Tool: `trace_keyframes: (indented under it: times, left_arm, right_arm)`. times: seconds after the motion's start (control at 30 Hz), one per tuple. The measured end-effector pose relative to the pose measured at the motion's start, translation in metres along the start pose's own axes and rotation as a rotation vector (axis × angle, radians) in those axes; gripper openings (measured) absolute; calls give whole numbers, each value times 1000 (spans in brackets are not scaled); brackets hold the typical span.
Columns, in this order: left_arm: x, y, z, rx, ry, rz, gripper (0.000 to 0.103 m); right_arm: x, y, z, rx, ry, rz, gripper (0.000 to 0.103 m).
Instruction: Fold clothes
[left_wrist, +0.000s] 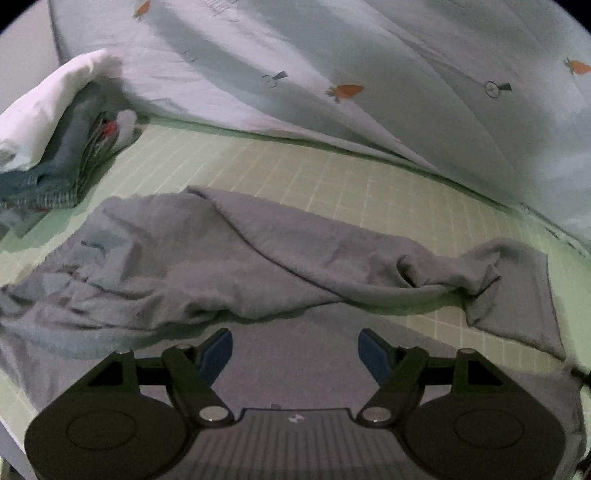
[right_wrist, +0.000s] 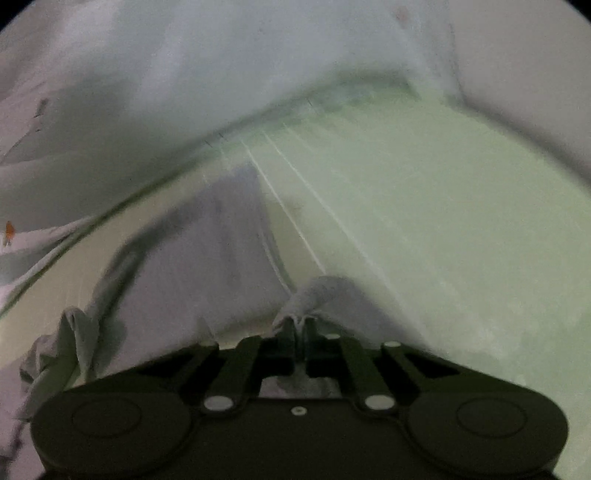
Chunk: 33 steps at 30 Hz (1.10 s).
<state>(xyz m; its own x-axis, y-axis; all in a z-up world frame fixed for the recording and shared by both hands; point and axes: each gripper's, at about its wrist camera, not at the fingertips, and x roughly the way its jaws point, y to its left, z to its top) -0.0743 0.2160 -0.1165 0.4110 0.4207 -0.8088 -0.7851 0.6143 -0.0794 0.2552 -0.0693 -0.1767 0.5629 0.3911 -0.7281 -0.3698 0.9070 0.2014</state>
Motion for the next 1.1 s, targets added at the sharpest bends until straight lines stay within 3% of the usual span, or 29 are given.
trace_keyframes:
  times: [0.1, 0.13, 0.17, 0.2, 0.33, 0.47, 0.57, 0.63, 0.7, 0.8, 0.87, 0.97, 1.1]
  left_arm:
    - [3, -5, 4, 22, 8, 4, 76]
    - [4, -7, 5, 31, 11, 5, 76]
    - [5, -9, 6, 41, 15, 5, 76]
    - [5, -12, 5, 54, 18, 3, 76]
    - [2, -20, 3, 104, 13, -1, 76]
    - [0, -23, 0, 125, 1, -2, 80]
    - [0, -22, 0, 117, 7, -6, 80]
    - [2, -23, -1, 115, 17, -10, 80]
    - [2, -25, -1, 124, 22, -20, 80]
    - [-2, -33, -3, 157, 14, -39, 80]
    - [-6, -38, -4, 182, 2, -48, 80]
    - [-12, -41, -6, 206, -14, -54, 80]
    - [-16, -39, -7, 182, -22, -50, 80]
  right_arm:
    - [-4, 38, 17, -153, -89, 31, 9]
    - [0, 50, 19, -193, -68, 72, 13]
    - [4, 61, 21, -234, -48, 114, 33]
    - [8, 67, 21, -242, -23, 149, 46]
    - [3, 55, 7, -127, -10, 149, 55]
    - [-27, 8, -16, 38, -37, 43, 68]
    - [-50, -38, -34, 213, -34, -32, 70]
    - [-56, -70, -47, 358, -15, -51, 59]
    - [-51, -84, -53, 443, 5, -23, 40]
    - [-44, -104, -61, 570, 36, 19, 39]
    - [-37, -102, -58, 573, 31, 15, 33]
    - [-28, -93, -55, 546, 31, -12, 5]
    - [-41, -96, -53, 453, -36, -98, 1]
